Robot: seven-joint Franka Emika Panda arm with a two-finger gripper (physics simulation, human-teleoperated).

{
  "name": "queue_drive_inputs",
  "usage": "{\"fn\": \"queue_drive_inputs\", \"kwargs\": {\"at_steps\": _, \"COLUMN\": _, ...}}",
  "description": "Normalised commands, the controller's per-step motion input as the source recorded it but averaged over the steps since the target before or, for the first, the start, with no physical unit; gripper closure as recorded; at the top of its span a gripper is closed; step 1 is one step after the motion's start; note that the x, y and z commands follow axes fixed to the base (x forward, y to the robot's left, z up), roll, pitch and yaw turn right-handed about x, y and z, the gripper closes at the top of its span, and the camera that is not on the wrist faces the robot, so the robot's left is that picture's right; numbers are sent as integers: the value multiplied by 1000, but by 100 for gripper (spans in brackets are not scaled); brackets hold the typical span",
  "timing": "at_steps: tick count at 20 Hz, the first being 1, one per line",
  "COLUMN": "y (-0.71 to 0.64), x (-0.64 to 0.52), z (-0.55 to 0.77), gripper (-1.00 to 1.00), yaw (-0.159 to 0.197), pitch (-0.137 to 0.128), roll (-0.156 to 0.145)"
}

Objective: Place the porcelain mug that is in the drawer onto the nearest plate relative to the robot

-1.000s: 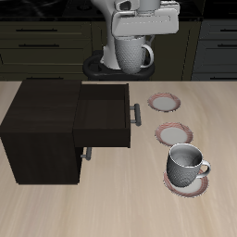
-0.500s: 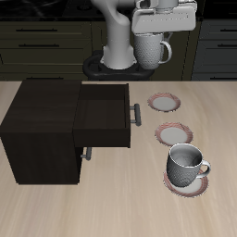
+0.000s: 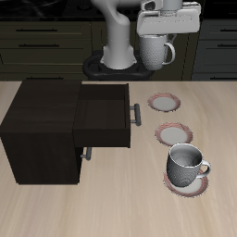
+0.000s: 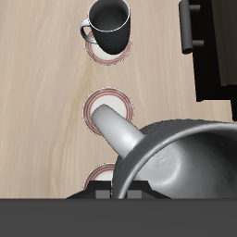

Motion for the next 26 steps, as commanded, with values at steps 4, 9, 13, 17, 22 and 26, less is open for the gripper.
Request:
{"fn": "queue_drive_inputs", "kwargs": {"at_steps": 4, "y": 118, "x": -324, "z": -166, "gripper": 100, "yaw": -5, "pitch": -7, "roll": -8}}
{"fn": "queue_drive_inputs", "kwargs": {"at_steps": 9, "y": -19, "x": -584, "z": -48, "gripper": 100, "yaw": -47, "pitch": -78, "roll": -45}}
{"fn": "queue_drive_inputs", "kwargs": {"at_steps": 13, "y": 109, "x": -452, "z": -101, "gripper": 100, "yaw": -17, "pitch": -36, "roll": 28}}
{"fn": "queue_drive_inputs", "kwargs": {"at_steps": 17, "y": 184, "x": -591, "z": -156, "gripper": 100, "yaw": -7, "pitch": -41, "roll": 47}}
{"fn": "queue_drive_inputs", "kwargs": {"at_steps": 22, "y": 33, "x": -487, "z": 3, "gripper": 100, "yaw": -50, "pitch": -63, "roll": 30}}
{"fn": "queue_drive_inputs", "kwargs": {"at_steps": 26, "y": 26, "x": -270, "z": -97, "gripper": 100, "yaw": -22, "pitch": 1, "roll": 44}}
